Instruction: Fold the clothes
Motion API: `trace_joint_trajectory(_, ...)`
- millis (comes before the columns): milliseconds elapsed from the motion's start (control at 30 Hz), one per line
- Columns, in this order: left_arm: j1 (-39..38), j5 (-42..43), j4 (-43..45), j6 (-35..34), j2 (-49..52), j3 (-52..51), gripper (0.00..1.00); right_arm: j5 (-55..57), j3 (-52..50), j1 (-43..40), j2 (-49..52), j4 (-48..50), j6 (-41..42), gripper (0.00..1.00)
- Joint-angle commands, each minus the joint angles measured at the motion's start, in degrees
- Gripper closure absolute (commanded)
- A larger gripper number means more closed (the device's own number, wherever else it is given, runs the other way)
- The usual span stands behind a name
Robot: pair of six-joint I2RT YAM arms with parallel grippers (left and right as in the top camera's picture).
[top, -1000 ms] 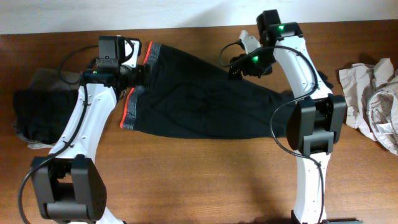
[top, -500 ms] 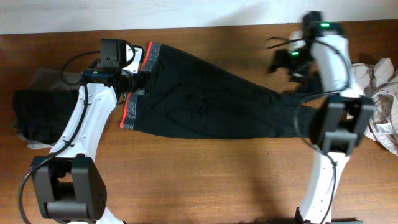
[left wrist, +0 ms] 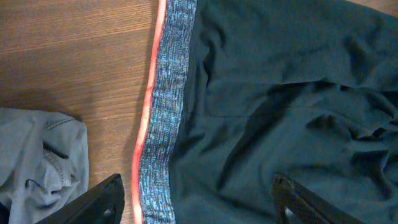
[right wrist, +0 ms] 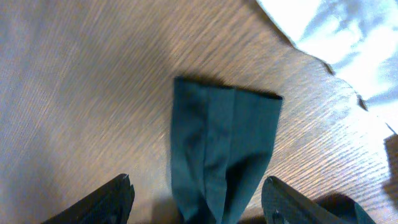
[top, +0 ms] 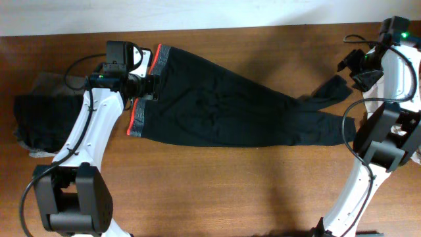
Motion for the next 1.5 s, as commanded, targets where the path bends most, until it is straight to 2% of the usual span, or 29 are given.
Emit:
trace_joint_trajectory(0, -0.1, 0.7, -0.1, 1.1, -0.1, 0.0, 0.24, 4.9, 0.9, 0.4, 2.4, 1.2, 7.7, 0.29)
trace_joint_trajectory(133, -0.1, 0.7, -0.1, 1.1, -0.1, 0.0, 0.25, 6.6, 0.8, 0.5, 4.6, 2.0, 10.8, 0.3)
trace_joint_trajectory(633, -0.1, 0.7, -0.1, 0.9, -0.1, 0.0, 0.25, 5.9, 0.7, 3.0, 8.1, 9.6, 11.0, 0.38)
trace_joint_trajectory(767, -0.1, 0.7, -0.1, 0.9, -0.1, 0.0, 0.24, 6.0, 0.7, 3.5, 8.3, 10.2, 11.0, 0.54)
trace_joint_trajectory(900, -0.2, 0.7, -0.1, 0.9, -0.1, 0.0, 0.25, 7.2, 0.5, 3.5, 8.4, 9.5, 11.0, 0.56)
trace_joint_trajectory(933, -0.1, 0.7, -0.1, 0.9, -0.1, 0.0, 0.25, 7.5, 0.4, 3.5, 8.4, 9.2, 10.9, 0.62)
trace_joint_trajectory(1000, -0.1, 0.7, -0.1, 0.9, -0.1, 0.0, 0.24, 7.6, 0.4, 3.5, 8.4, 9.0, 10.9, 0.84)
trace_joint_trajectory(1067, -0.1, 0.7, -0.2, 0.9, -0.1, 0.0, 0.25, 7.0, 1.0, 3.1, 7.7, 8.5, 8.4, 0.96)
trace_joint_trajectory(1300, -0.1, 0.7, -0.2, 0.9, -0.1, 0.0, 0.25, 8.1, 9.0, 1.3, 0.4, -3.1, -0.1, 0.96)
trace_joint_trajectory(1467, -0.1, 0.7, 0.0, 0.9, -0.1, 0.0, 0.25, 15.4, 12.6, 1.5, -4.4, -10.4, -1.7, 0.96)
